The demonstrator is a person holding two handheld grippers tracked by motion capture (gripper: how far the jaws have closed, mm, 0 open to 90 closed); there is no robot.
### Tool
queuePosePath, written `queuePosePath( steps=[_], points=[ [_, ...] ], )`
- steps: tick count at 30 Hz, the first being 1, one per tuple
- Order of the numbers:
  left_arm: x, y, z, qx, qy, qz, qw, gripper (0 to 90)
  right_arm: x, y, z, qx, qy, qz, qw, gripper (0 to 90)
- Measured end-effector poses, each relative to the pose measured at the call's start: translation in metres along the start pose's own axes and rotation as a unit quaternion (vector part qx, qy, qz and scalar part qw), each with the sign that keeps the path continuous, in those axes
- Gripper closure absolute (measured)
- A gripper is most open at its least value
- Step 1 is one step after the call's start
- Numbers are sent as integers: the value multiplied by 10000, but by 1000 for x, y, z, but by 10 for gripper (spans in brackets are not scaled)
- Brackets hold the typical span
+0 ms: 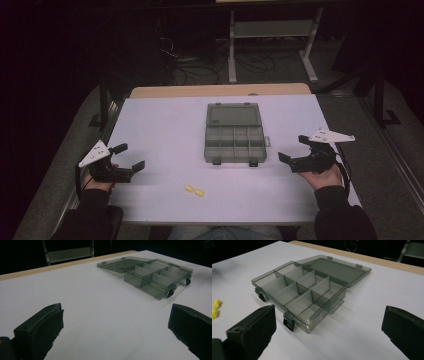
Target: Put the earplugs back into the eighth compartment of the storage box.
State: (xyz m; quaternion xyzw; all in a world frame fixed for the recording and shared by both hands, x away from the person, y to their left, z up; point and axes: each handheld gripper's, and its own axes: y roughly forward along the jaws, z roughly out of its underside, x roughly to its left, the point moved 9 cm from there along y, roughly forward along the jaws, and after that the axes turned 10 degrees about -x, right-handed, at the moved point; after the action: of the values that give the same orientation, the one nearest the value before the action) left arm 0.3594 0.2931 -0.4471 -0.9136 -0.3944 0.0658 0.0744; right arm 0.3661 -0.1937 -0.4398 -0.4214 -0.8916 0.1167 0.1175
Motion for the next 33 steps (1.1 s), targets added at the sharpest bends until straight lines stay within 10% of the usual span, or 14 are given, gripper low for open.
queuePosePath(
  steps=[33],
  points=[
    [0,0,0,-13,18,-45,10000,0,20,4,-7,167,-27,-352,9992,0]
  ],
)
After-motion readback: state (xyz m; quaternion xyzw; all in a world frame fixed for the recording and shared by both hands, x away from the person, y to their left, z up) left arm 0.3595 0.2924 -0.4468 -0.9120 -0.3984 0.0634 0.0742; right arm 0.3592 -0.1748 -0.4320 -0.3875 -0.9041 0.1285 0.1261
